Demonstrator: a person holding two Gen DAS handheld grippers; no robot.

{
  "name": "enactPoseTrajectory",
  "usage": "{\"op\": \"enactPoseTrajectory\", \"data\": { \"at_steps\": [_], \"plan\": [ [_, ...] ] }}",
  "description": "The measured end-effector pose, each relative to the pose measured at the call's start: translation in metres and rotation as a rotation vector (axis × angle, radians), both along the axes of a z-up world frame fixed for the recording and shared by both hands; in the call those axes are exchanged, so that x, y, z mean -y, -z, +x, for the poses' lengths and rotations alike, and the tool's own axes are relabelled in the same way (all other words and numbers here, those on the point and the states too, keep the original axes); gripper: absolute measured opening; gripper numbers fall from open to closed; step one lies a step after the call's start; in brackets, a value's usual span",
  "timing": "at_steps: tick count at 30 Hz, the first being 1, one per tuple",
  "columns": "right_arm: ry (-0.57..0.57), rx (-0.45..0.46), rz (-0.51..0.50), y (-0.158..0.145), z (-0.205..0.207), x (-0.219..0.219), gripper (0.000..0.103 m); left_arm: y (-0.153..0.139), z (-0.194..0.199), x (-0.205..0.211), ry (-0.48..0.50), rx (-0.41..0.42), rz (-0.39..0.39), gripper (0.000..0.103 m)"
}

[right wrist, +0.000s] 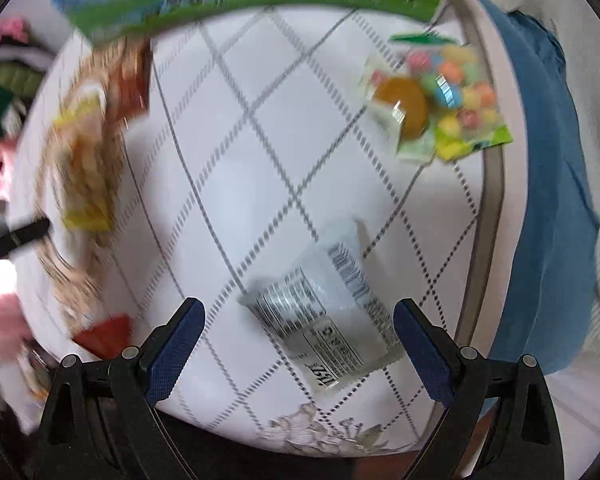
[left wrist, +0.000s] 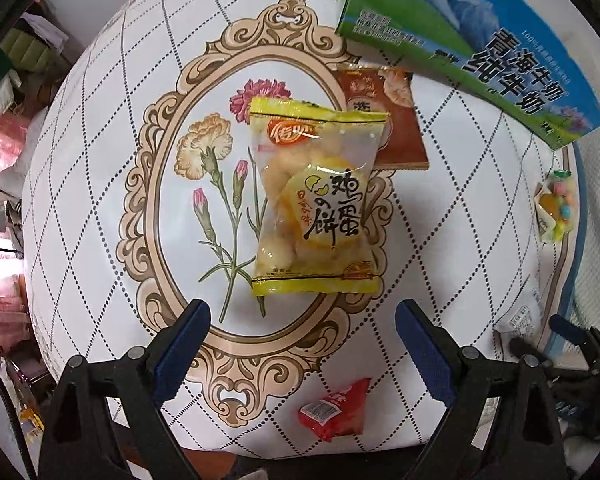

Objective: Organize snacks
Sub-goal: 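Move both tools down toward the snacks on the mattress cover, then grasp the yellow egg-cake bag with left tool while right tool grasps the white packet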

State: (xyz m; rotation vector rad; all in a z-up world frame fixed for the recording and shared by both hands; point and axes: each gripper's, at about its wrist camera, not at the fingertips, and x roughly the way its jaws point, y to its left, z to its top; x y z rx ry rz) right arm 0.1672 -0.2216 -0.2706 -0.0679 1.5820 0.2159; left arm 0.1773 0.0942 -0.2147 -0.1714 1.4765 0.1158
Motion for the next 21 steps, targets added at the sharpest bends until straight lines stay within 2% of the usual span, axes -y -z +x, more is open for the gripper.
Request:
{"op": "enactPoseTrajectory", "data": {
  "at_steps": [2, 5, 10, 12, 13, 14, 16, 18, 19, 21],
  "plan": [
    [-0.014, -0.004, -0.035, 0.010, -0.005, -0.002, 0.081, 0.003, 0.003, 0.000, 0.003, 0.000, 0.004, 0.095],
    [0.031, 0.022, -0.056, 0.018, -0.003, 0.002, 0.071, 0.007, 0.015, -0.001, -0.005, 0.000, 0.004, 0.095],
    [0.228, 0.023, 0.077, 0.014, 0.022, 0.015, 0.070, 0.030, 0.053, -0.006, -0.017, -0.042, -0.037, 0.095],
    [0.279, 0.007, 0.141, 0.012, 0.032, 0.018, 0.074, 0.043, 0.067, -0.009, -0.036, -0.069, -0.059, 0.095],
    [0.283, -0.004, 0.158, 0.011, 0.036, 0.017, 0.082, 0.050, 0.075, -0.010, -0.042, -0.077, -0.078, 0.095],
    [0.278, -0.010, 0.166, 0.010, 0.038, 0.017, 0.085, 0.054, 0.081, -0.010, -0.046, -0.074, -0.079, 0.094],
    [0.247, -0.003, 0.163, 0.005, 0.038, 0.016, 0.085, 0.057, 0.084, -0.009, -0.046, -0.051, -0.051, 0.073],
    [0.196, 0.005, 0.137, 0.001, 0.034, 0.014, 0.085, 0.058, 0.083, -0.006, -0.025, -0.043, -0.050, 0.062],
    [0.174, 0.004, 0.123, -0.001, 0.034, 0.015, 0.085, 0.057, 0.077, -0.003, -0.004, -0.041, -0.061, 0.058],
    [0.127, 0.007, 0.096, -0.002, 0.027, 0.014, 0.085, 0.058, 0.062, 0.003, 0.020, -0.058, -0.092, 0.058]
  ]
}}
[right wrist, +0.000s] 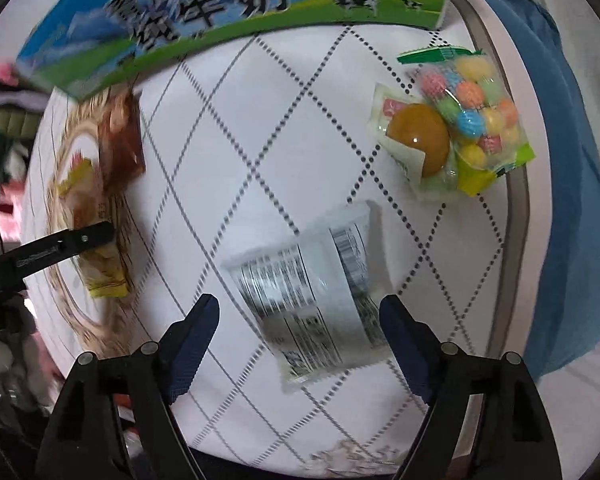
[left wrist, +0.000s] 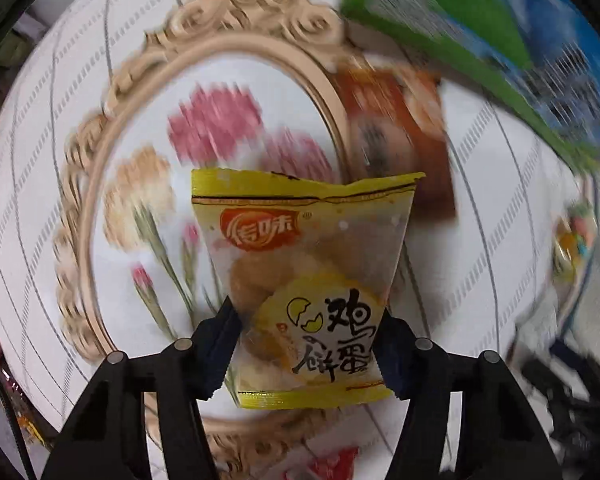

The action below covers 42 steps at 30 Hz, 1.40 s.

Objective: Organize snacks
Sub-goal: 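Grasp the yellow egg-cake bag with left tool while right tool grasps the white packet, then carry both packs into the box and open both tools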

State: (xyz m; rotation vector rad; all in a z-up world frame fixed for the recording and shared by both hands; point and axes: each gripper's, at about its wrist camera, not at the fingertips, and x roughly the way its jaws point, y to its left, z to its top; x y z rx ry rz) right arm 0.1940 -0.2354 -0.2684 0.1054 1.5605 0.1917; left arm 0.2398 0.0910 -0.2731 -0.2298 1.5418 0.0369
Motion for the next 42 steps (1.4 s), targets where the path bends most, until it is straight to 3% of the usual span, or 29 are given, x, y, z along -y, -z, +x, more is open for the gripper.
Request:
{"op": "enactPoseTrajectory", "data": {
  "at_steps": [5, 7, 9, 14, 17, 23, 26, 30, 36, 42],
  "plan": [
    [-0.116, 0.025, -0.040, 0.010, -0.012, -0.015, 0.083, 0.017, -0.030, 0.016, 0.017, -0.053, -0.032, 0.058],
    [-0.140, 0.060, -0.083, 0.014, -0.018, -0.019, 0.073, 0.022, -0.029, 0.019, 0.002, -0.049, -0.020, 0.059],
    [-0.099, 0.055, -0.101, 0.020, -0.017, -0.019, 0.070, 0.029, -0.028, 0.022, -0.010, -0.057, -0.019, 0.060],
    [0.116, -0.051, 0.103, 0.018, -0.006, 0.007, 0.071, 0.033, -0.037, 0.029, -0.018, -0.061, -0.011, 0.061],
    [0.102, -0.057, 0.101, 0.017, -0.004, 0.012, 0.075, 0.032, -0.027, 0.022, -0.019, -0.054, -0.008, 0.061],
    [-0.010, -0.019, -0.008, 0.023, 0.009, -0.001, 0.075, 0.030, -0.032, 0.024, -0.018, -0.049, -0.002, 0.061],
    [-0.006, -0.002, -0.023, 0.032, 0.004, -0.008, 0.073, 0.025, -0.037, 0.024, -0.028, -0.035, 0.005, 0.059],
    [-0.003, 0.041, -0.014, 0.022, -0.003, -0.008, 0.065, 0.004, -0.048, 0.024, -0.018, 0.010, 0.010, 0.046],
    [0.027, 0.068, 0.076, -0.008, -0.009, 0.003, 0.062, -0.037, -0.049, 0.029, -0.013, 0.079, -0.048, 0.046],
    [0.055, 0.152, 0.203, -0.070, 0.017, 0.023, 0.061, -0.117, -0.022, 0.046, 0.032, 0.218, -0.129, 0.046]
  ]
}}
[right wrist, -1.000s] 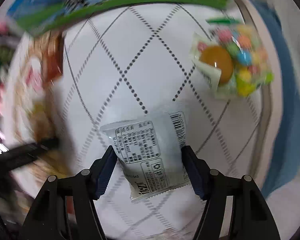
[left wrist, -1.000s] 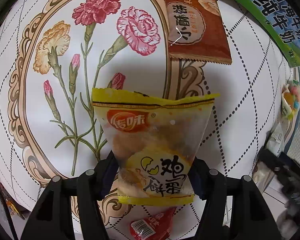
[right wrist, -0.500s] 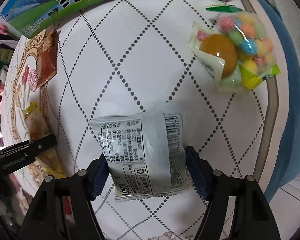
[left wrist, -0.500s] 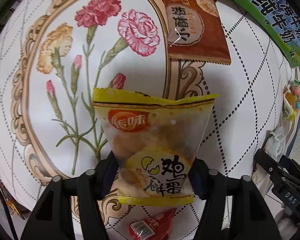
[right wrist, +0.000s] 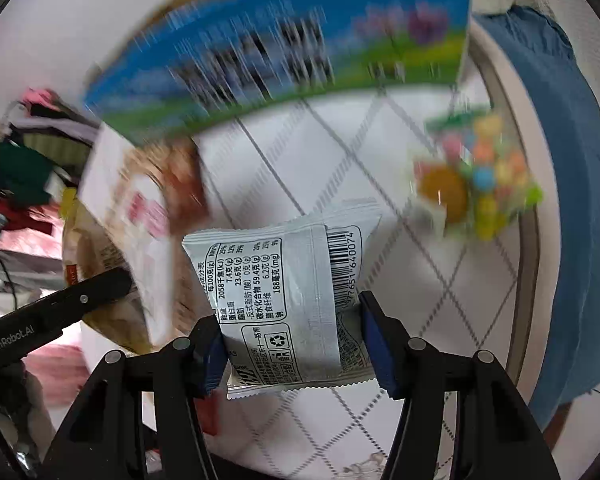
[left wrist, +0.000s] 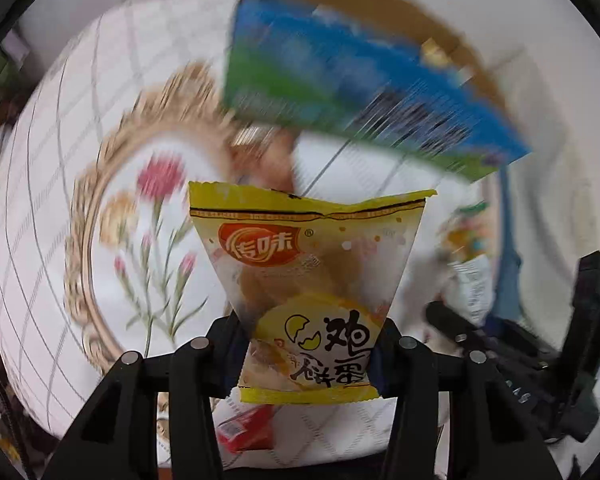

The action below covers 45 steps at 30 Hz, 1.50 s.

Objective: Organize snacks
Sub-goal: 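Carry both packs into the box and open both tools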

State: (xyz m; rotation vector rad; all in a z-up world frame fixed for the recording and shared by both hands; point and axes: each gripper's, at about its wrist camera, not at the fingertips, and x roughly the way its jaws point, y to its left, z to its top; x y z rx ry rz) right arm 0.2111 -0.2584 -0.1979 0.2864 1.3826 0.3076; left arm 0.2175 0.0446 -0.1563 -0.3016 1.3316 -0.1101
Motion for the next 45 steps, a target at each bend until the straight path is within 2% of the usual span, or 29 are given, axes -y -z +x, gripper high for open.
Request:
{"op": "enactPoseTrajectory", "data": {
  "at_steps": [4, 6, 9, 12, 17, 21, 27, 29, 30, 31, 33, 35, 38, 45],
  "plan": [
    [0.018, 0.091, 0.069, -0.054, 0.033, 0.012, 0.061, -0.052, 0.036, 0.011, 0.047, 0.078, -0.022, 0.046],
    [0.025, 0.147, 0.081, -0.082, 0.057, 0.025, 0.061, -0.073, 0.059, 0.015, 0.061, 0.110, -0.004, 0.046],
    [0.036, 0.209, 0.052, -0.110, 0.098, 0.032, 0.061, -0.101, 0.104, 0.021, 0.085, 0.152, 0.062, 0.046],
    [0.037, 0.236, -0.017, -0.117, 0.147, 0.024, 0.061, -0.105, 0.142, 0.025, 0.107, 0.137, 0.127, 0.046],
    [0.026, 0.177, -0.107, -0.093, 0.207, 0.021, 0.061, -0.076, 0.200, 0.012, 0.086, 0.035, 0.194, 0.046],
    [0.000, 0.096, -0.149, -0.059, 0.239, 0.018, 0.061, -0.045, 0.215, 0.008, 0.081, -0.043, 0.224, 0.046],
    [-0.052, -0.003, -0.182, -0.015, 0.250, 0.012, 0.063, -0.007, 0.225, 0.004, 0.056, -0.150, 0.228, 0.047],
    [-0.057, -0.042, -0.190, -0.004, 0.252, 0.011, 0.068, -0.003, 0.224, 0.000, 0.021, -0.160, 0.217, 0.051],
    [-0.056, -0.052, -0.201, 0.000, 0.251, 0.011, 0.071, -0.002, 0.225, 0.000, 0.016, -0.160, 0.221, 0.065],
    [-0.055, -0.057, -0.205, 0.003, 0.251, 0.012, 0.079, -0.002, 0.225, 0.000, 0.017, -0.152, 0.225, 0.082],
    [-0.055, -0.070, -0.198, 0.007, 0.251, 0.011, 0.084, -0.004, 0.223, 0.002, 0.015, -0.143, 0.217, 0.091],
    [-0.059, -0.074, -0.189, 0.007, 0.251, 0.009, 0.094, -0.005, 0.222, 0.004, 0.016, -0.136, 0.219, 0.092],
    [-0.063, -0.074, -0.208, 0.005, 0.249, 0.004, 0.098, -0.005, 0.219, 0.006, 0.017, -0.141, 0.210, 0.092],
    [-0.046, -0.063, -0.230, 0.004, 0.246, -0.001, 0.098, -0.005, 0.215, 0.008, 0.024, -0.138, 0.189, 0.092]
  ]
}}
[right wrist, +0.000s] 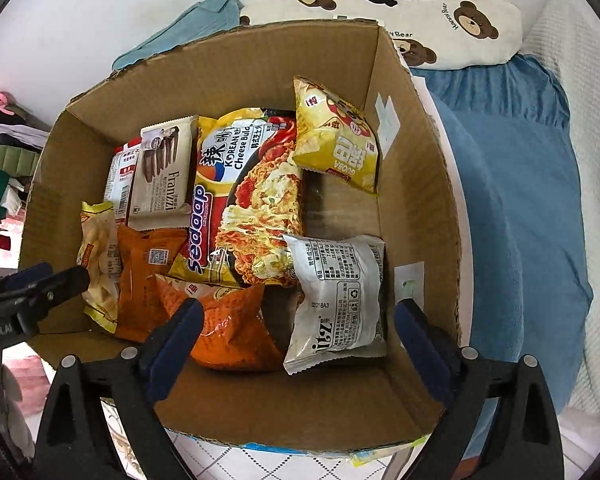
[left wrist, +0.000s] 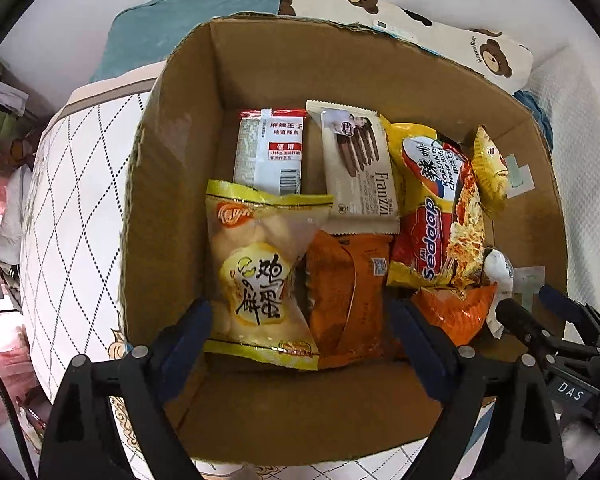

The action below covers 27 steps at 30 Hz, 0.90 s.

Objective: Organize snacks
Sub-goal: 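Carry both packs into the box and open both tools, then move both tools back toward the remaining snacks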

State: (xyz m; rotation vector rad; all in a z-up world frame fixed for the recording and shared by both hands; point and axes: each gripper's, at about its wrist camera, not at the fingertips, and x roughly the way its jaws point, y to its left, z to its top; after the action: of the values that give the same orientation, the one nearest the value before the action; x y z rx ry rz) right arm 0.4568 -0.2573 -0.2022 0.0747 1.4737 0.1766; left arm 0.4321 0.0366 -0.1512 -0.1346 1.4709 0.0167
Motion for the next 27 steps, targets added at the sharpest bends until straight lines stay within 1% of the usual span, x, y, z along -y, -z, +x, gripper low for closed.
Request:
{"op": "enactPoseTrajectory", "data": {
  "at_steps": [4, 14, 20, 27],
  "plan": [
    [0.005, 0.009, -0.007, -0.002, 0.000, -0.001, 0.098, -0.004, -0.003, 0.001, 0.001, 0.014, -0.007, 0.092],
    [0.008, 0.074, -0.019, -0.027, -0.008, 0.001, 0.098, -0.019, -0.016, 0.002, -0.006, 0.055, -0.017, 0.092],
    [0.001, 0.119, -0.013, -0.043, -0.021, -0.001, 0.098, -0.039, -0.032, 0.005, -0.003, 0.122, -0.013, 0.092],
    [0.001, 0.209, -0.002, -0.072, -0.045, -0.001, 0.098, -0.065, -0.057, 0.009, -0.001, 0.220, 0.017, 0.092]
  ]
}}
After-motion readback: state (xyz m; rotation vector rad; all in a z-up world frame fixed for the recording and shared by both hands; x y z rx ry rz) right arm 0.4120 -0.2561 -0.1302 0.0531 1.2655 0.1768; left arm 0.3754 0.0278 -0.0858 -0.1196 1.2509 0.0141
